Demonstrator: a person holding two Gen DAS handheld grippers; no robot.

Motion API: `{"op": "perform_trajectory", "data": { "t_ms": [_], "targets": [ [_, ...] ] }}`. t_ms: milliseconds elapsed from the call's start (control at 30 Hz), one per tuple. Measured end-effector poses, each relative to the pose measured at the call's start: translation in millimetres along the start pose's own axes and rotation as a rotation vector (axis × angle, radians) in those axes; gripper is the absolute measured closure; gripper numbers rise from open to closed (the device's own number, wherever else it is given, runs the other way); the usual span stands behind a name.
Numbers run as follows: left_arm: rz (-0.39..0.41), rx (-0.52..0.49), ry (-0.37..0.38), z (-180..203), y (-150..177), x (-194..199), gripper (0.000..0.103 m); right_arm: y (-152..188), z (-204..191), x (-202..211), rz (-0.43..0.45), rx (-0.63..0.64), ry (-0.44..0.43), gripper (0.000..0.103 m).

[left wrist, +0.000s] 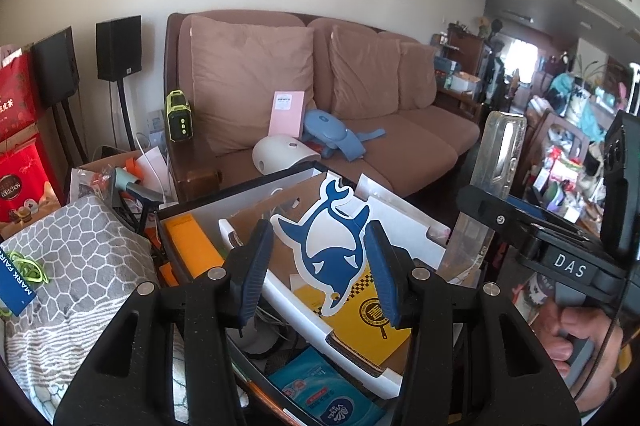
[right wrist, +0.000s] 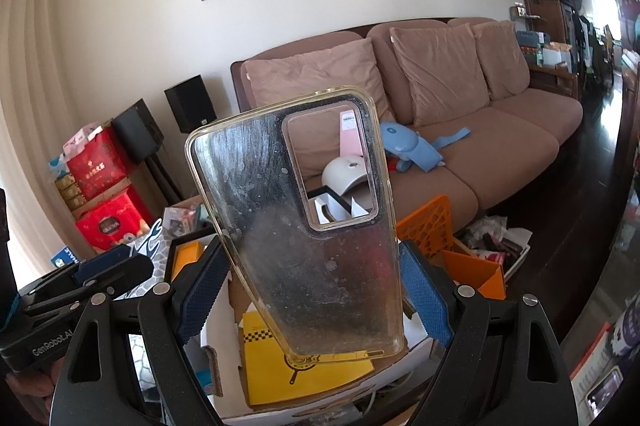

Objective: Organize objects
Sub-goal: 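Lower the clear phone case into the box onto the yellow insert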

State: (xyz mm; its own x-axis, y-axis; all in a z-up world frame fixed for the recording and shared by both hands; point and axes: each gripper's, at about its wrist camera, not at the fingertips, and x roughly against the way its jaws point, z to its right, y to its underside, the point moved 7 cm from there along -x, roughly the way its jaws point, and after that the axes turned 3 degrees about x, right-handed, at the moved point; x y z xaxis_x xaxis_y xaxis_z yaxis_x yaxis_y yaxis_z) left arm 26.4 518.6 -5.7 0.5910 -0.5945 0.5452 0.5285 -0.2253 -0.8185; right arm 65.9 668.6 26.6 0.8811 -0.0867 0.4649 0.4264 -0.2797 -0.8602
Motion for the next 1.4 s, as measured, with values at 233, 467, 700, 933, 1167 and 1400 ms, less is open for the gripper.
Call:
{"op": "perform_trajectory", "data": {
  "t_ms": [233,467,700,933,1167,1400],
  "targets": [
    [-0.003,0.008,0.0,-1.7,1.8,-3.0,0.059,0.2,-0.7,-2.3,-0.01,0.001,0.002,0.017],
    [-0.007,0.006,0.001,-2.6,2.5,-5.5,0.059,1.0,-2.1,-3.7,-0.015,0.005,-0.001,0.017],
    [-0.021,0.043,0.028,-3.5,1.3,-7.3,0.059,2.4,-3.7,-8.2,-0.05,0.014,-0.01,0.017],
    [-0.029,0.045,0.025,-3.8,2.2,-10.8,0.059,8.5,-8.5,-15.2,-0.081,0.035,-0.024,0.017],
    [-0.04,0.072,0.025,-8.7,1.3,-16.0,0.059,11.8,-9.8,-17.0,-0.103,0.048,-0.025,0.017],
    [-0.05,0.085,0.025,-8.2,4.0,-22.5,0.059,9.4,-7.5,-13.7,-0.087,0.049,-0.009,0.017]
  ]
}}
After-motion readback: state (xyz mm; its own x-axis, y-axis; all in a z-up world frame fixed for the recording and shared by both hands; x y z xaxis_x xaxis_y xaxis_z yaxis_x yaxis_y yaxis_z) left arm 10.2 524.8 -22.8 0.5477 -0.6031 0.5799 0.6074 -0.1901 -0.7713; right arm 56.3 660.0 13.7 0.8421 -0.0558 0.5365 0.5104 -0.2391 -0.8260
